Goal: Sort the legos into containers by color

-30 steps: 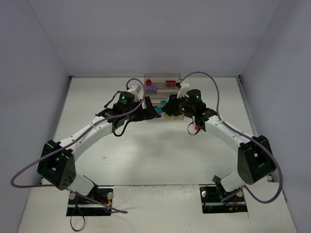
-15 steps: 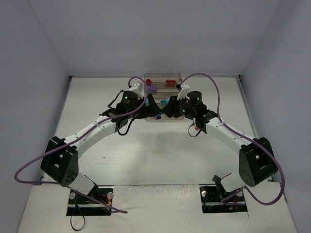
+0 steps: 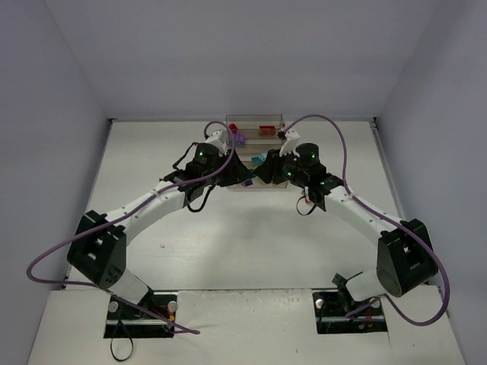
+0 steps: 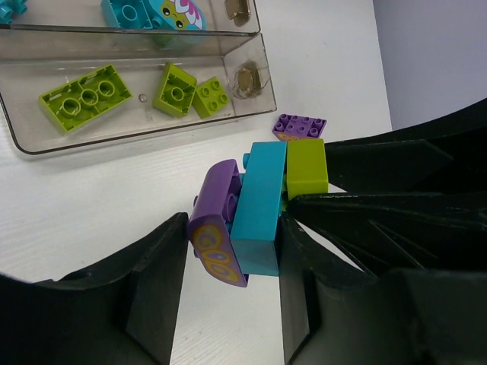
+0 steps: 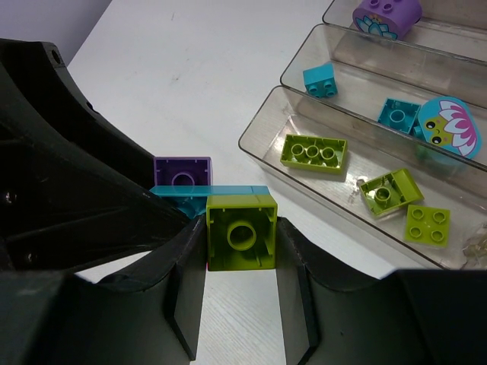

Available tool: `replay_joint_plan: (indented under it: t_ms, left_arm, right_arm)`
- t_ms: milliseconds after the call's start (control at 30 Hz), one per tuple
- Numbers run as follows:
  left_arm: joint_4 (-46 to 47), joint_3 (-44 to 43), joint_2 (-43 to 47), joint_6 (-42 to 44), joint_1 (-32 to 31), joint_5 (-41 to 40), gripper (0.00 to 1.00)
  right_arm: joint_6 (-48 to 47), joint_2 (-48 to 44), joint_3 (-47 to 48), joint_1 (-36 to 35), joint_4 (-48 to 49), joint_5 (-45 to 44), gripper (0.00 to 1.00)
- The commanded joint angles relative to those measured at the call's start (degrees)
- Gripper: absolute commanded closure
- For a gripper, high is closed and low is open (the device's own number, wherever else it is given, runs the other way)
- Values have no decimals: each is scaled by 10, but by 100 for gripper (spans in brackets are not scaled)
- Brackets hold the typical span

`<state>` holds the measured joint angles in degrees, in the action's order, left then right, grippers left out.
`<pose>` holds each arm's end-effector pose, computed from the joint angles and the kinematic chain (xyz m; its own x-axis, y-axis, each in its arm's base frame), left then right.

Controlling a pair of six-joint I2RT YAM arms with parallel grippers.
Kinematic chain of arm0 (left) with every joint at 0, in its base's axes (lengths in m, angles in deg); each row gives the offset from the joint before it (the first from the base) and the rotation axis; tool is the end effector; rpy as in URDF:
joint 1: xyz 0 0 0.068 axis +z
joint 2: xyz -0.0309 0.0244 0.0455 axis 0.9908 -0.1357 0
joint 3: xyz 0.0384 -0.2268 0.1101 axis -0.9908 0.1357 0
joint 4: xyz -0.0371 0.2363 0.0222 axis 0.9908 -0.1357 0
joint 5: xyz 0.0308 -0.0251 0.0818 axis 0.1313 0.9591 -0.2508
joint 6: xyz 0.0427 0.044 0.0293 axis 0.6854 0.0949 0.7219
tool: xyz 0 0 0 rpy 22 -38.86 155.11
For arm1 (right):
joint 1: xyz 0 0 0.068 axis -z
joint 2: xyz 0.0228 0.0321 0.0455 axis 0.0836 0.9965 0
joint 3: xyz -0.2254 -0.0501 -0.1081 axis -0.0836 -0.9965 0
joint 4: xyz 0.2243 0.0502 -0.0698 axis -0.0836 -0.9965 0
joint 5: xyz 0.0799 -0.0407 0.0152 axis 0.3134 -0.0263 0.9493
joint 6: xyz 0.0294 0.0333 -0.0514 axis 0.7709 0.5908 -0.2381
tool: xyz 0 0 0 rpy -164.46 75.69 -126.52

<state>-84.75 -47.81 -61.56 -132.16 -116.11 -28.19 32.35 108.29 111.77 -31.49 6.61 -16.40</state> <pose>0.2892 -0.2098 0.2764 -0.7439 -0.3401 -0.5752 0.2699 0.6345 -0.7243 0.2867 0.1694 0.2827 -0.3393 0.1143 -0.9337 -0.7076 0.6231 0.3334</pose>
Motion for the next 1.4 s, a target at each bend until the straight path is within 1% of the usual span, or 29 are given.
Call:
replay_joint_plan:
  t_ms: [0, 100, 200, 367, 467, 700, 800, 833, 967, 1000, 1033, 1133, 1167, 1267, 1300, 1367]
  left_arm:
    - [32, -12, 18, -4, 1, -31, 100]
    - [11, -7, 18, 2, 2, -63, 100]
    - [-32, -12, 18, 6, 4, -97, 100]
    - [-77, -13, 21, 6, 19, -130, 100]
    - [-90, -12, 24, 8, 30, -131, 100]
    - [-96, -11, 72, 55, 31, -131, 100]
    - [-108, -10, 97, 84, 31, -148, 100]
    - [-115, -9, 103, 90, 31, -149, 100]
    - [-130, 0, 131, 117, 31, -151, 100]
    - [-132, 3, 134, 119, 31, -148, 100]
    - [-134, 5, 138, 124, 31, -146, 100]
    - [-136, 11, 144, 132, 31, -136, 100]
    - [-137, 12, 144, 133, 32, -136, 100]
    - [-137, 12, 140, 139, 32, -120, 100]
    - [-137, 12, 139, 139, 32, -118, 100]
    - [-134, 11, 136, 144, 32, -113, 100]
  right_arm:
    - [-4, -35, 8, -4, 48, 15, 100]
    - [-11, -38, 11, -4, 40, 9, 100]
    - [-24, -41, 24, -3, 26, -4, 100]
    - [-43, -36, 49, -3, 6, -27, 100]
    - [-47, -24, 67, -4, 1, -23, 100]
    - [-81, 71, 109, -4, -18, -55, 98]
    - [-87, 117, 137, -4, -24, -75, 96]
    - [-86, 127, 144, -4, -28, -80, 93]
    - [-81, 185, 169, -4, -38, -99, 90]
    - [-78, 192, 171, -4, -40, -101, 89]
    - [-76, 197, 174, -4, -41, -103, 84]
    - [-74, 216, 178, -4, -42, -110, 75]
    - [-76, 222, 179, -4, -43, -114, 70]
    - [-78, 226, 181, -4, -40, -120, 63]
    - [-82, 226, 182, -4, -37, -122, 58]
    - [-88, 226, 185, -4, -37, -122, 53]
